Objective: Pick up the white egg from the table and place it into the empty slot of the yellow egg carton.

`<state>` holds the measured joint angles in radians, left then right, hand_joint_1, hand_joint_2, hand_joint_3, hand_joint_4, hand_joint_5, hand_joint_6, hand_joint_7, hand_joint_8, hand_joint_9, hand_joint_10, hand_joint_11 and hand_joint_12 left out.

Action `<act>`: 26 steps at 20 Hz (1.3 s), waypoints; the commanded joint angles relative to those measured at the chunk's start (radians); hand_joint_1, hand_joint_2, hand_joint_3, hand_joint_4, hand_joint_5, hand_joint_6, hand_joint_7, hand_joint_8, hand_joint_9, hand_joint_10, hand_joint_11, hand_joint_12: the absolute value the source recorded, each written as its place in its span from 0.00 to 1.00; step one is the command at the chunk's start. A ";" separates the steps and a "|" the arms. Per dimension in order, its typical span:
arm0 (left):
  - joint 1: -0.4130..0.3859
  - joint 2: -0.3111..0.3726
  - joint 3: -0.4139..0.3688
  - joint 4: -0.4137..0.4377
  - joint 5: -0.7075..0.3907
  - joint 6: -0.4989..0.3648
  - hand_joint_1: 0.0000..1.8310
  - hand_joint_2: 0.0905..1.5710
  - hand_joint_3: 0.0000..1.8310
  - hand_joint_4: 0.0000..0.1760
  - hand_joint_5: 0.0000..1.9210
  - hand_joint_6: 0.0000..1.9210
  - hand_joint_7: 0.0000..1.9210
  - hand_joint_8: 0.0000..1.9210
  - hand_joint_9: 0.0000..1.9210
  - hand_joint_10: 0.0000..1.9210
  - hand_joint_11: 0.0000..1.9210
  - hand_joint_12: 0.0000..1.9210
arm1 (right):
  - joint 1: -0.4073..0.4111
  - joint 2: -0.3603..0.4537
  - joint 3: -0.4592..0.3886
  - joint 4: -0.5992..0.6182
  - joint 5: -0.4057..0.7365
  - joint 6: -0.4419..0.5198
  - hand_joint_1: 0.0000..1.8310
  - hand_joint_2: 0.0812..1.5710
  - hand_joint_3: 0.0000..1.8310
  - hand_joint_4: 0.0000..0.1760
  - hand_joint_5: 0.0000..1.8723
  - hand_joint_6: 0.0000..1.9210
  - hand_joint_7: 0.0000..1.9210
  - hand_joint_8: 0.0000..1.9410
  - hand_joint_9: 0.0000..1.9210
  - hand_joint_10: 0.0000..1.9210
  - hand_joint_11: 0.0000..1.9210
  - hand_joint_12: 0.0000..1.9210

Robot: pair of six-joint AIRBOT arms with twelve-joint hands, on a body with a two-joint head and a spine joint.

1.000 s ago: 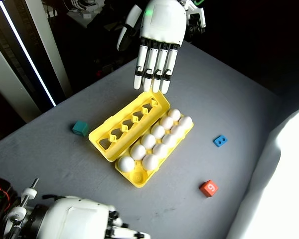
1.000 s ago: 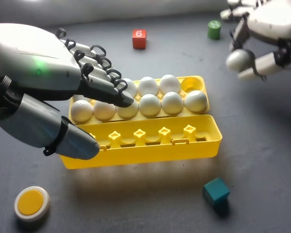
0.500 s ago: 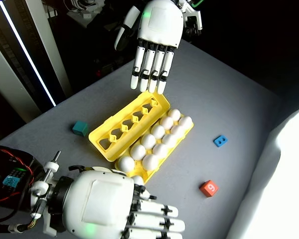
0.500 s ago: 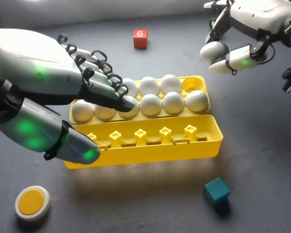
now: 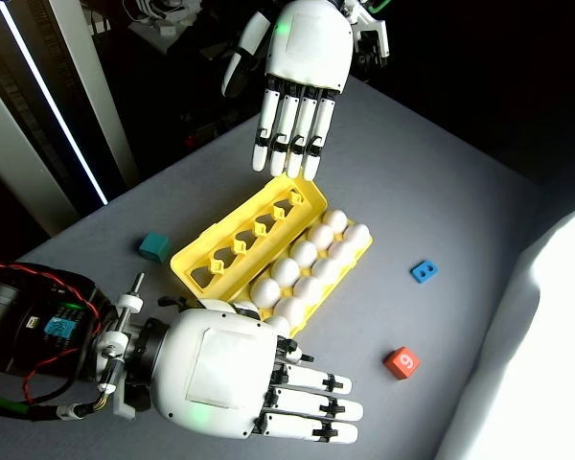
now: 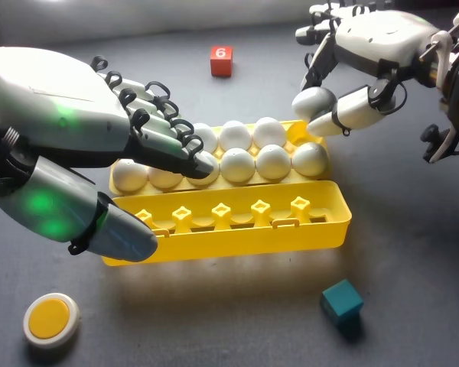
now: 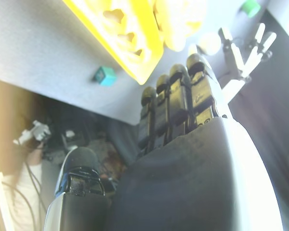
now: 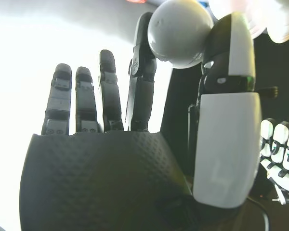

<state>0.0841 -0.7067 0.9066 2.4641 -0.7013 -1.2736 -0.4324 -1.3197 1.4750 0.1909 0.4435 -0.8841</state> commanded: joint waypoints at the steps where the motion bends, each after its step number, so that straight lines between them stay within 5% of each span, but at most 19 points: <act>1: -0.008 0.004 -0.002 -0.041 0.050 -0.001 0.00 0.78 0.00 0.00 0.09 0.00 0.08 0.00 0.07 0.00 0.00 0.13 | 0.011 0.000 0.002 0.002 0.102 0.017 0.65 0.62 0.00 0.00 0.66 0.30 0.16 0.00 0.00 0.00 0.00 0.00; 7: -0.012 0.004 0.003 -0.041 0.050 -0.001 0.00 0.78 0.00 0.00 0.08 0.00 0.08 0.00 0.07 0.00 0.00 0.13 | 0.011 -0.013 -0.006 0.002 0.084 0.018 0.64 0.63 0.00 0.00 0.64 0.33 0.14 0.00 0.00 0.00 0.00 0.00; 8: -0.012 0.003 0.003 -0.041 0.050 -0.001 0.00 0.78 0.00 0.00 0.08 0.00 0.08 0.00 0.06 0.00 0.00 0.11 | 0.011 -0.014 -0.006 0.002 0.084 0.018 0.60 0.65 0.00 0.36 0.60 0.39 0.12 0.00 0.00 0.00 0.00 0.00; 9: -0.012 0.003 0.003 -0.041 0.050 -0.001 0.00 0.78 0.00 0.00 0.08 0.00 0.08 0.00 0.07 0.00 0.00 0.12 | 0.012 -0.014 -0.006 0.002 0.084 0.019 0.51 0.62 0.00 0.00 0.54 0.21 0.11 0.00 0.00 0.00 0.00 0.00; 10: -0.012 0.003 0.003 -0.041 0.050 -0.001 0.00 0.78 0.00 0.00 0.09 0.00 0.09 0.00 0.07 0.00 0.00 0.14 | 0.014 -0.014 -0.006 0.002 0.084 0.019 0.45 0.60 0.00 0.00 0.56 0.04 0.13 0.00 0.00 0.00 0.00 0.00; 14: -0.011 0.003 0.003 -0.041 0.051 -0.001 0.00 0.78 0.00 0.00 0.08 0.00 0.08 0.00 0.06 0.00 0.00 0.12 | 0.024 -0.015 -0.006 0.002 0.084 0.020 0.42 0.58 0.00 0.00 0.53 0.01 0.14 0.00 0.00 0.00 0.00 0.00; 17: -0.011 0.003 0.002 -0.041 0.055 -0.001 0.00 0.78 0.00 0.00 0.08 0.00 0.09 0.00 0.07 0.00 0.00 0.13 | 0.026 -0.015 -0.006 0.002 0.081 0.020 0.38 0.55 0.00 0.13 0.50 0.00 0.16 0.01 0.01 0.00 0.00 0.00; 18: -0.011 0.003 0.002 -0.041 0.055 -0.001 0.00 0.78 0.00 0.00 0.09 0.00 0.09 0.00 0.07 0.00 0.00 0.14 | 0.026 -0.014 -0.006 0.002 0.079 0.020 0.35 0.54 0.00 0.24 0.49 0.00 0.16 0.01 0.01 0.00 0.00 0.00; 22: -0.013 0.003 -0.001 -0.041 0.056 -0.001 0.00 0.78 0.00 0.00 0.09 0.00 0.10 0.00 0.09 0.00 0.00 0.17 | 0.024 -0.014 -0.007 0.002 0.078 0.020 0.28 0.53 0.00 0.36 0.44 0.00 0.11 0.00 0.00 0.00 0.00 0.00; 26: -0.013 0.003 -0.004 -0.041 0.056 -0.001 0.00 0.78 0.00 0.00 0.09 0.00 0.10 0.00 0.09 0.00 0.00 0.16 | 0.026 0.001 -0.010 0.002 0.078 0.020 0.29 0.51 0.00 0.36 0.44 0.00 0.12 0.00 0.00 0.00 0.00 0.00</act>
<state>0.0822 -0.7067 0.9066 2.4638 -0.7029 -1.2739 -0.4175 -1.3258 1.4593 0.1905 0.4057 -0.8696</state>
